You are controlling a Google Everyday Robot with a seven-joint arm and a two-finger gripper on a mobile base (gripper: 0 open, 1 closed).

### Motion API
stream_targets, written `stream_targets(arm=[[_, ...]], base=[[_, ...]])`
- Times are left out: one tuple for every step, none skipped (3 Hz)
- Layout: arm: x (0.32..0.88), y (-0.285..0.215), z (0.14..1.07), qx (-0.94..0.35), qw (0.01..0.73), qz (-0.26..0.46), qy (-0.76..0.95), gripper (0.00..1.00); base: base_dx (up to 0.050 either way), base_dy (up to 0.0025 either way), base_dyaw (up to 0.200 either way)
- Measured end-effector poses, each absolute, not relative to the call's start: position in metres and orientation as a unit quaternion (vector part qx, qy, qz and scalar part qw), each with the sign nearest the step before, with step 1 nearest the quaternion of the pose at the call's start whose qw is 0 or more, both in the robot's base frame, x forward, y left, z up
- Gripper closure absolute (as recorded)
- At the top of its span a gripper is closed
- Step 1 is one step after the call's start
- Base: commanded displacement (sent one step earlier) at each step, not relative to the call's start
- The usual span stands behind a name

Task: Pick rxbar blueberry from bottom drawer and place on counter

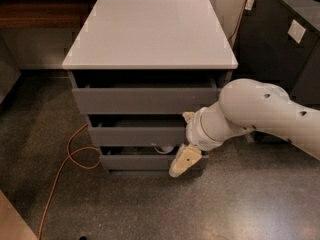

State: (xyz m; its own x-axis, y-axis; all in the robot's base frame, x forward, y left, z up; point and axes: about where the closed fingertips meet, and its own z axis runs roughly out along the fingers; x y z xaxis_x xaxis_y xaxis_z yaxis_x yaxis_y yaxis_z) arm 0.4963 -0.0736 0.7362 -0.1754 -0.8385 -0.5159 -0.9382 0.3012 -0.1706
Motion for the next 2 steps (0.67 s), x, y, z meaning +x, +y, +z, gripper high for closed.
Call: stream_targets(arm=[[0.500, -0.071, 0.702, -0.593, 0.241, 0.079, 0.764, 0.00], [0.509, -0.074, 0.660, -0.608, 0.224, 0.060, 0.759, 0.00]], base=[[0.000, 0.00000, 0.000], [0.000, 0.00000, 0.000]])
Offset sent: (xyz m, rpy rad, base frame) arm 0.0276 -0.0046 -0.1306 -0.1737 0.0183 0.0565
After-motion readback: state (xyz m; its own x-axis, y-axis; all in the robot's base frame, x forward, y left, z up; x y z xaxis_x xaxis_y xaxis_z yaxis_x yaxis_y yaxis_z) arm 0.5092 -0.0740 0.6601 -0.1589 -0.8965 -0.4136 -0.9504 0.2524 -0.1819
